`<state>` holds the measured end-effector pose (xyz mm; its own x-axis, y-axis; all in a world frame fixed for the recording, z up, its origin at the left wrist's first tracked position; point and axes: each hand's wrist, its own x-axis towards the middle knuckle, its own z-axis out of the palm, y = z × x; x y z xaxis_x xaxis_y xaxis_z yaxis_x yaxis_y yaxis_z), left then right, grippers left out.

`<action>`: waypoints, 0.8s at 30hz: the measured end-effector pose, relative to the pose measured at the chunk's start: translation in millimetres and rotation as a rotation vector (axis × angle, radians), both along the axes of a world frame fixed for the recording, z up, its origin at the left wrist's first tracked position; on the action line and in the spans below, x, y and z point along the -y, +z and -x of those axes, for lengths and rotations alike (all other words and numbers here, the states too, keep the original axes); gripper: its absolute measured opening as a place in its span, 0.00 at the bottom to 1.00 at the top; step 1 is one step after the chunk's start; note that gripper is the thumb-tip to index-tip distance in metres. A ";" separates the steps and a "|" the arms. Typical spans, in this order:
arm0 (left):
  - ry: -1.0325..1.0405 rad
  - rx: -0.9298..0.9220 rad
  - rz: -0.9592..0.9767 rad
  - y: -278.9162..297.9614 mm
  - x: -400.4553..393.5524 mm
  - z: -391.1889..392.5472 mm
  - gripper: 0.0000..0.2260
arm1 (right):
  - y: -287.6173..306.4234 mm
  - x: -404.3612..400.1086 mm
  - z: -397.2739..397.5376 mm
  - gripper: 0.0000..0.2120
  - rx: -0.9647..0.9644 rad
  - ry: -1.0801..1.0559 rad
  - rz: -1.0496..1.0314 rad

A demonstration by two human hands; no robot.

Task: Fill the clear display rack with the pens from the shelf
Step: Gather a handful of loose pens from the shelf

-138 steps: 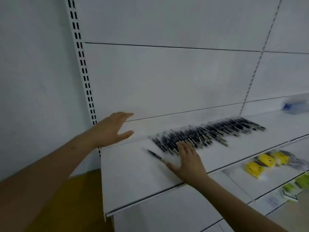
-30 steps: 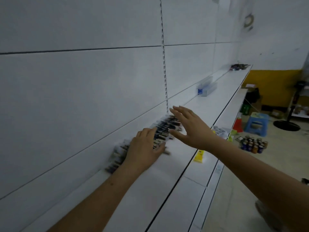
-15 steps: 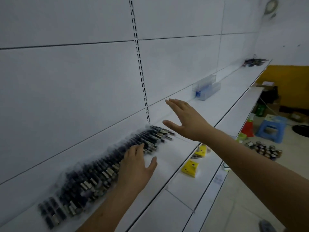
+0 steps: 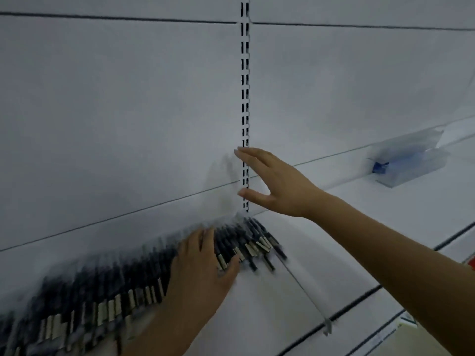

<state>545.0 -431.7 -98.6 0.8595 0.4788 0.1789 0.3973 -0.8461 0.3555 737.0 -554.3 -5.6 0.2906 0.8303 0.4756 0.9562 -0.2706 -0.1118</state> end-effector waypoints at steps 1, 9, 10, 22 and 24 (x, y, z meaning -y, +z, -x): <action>0.040 -0.018 0.022 -0.5 4.2 -4.4 0.36 | -3.7 -3.8 -8.9 0.35 0.024 0.072 0.012; 0.422 -0.006 -0.021 -11.9 64.2 -39.0 0.43 | -56.2 -16.2 -99.4 0.36 0.197 0.584 0.185; 0.473 -0.004 0.006 -14.7 78.0 -44.8 0.46 | -63.2 -17.0 -111.0 0.36 0.196 0.641 0.205; 0.901 -0.076 -0.049 -39.9 116.6 -110.9 0.51 | -112.2 -56.5 -147.1 0.40 0.220 1.036 0.260; 0.918 -0.079 -0.055 -41.2 113.7 -107.3 0.50 | -115.3 -62.4 -143.6 0.38 0.233 1.047 0.233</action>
<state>652.4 -545.4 -139.7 0.1574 0.9713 0.1782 0.9422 -0.2018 0.2675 880.6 -492.0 -120.9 -0.6871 0.6902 0.2269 0.7159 0.6964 0.0497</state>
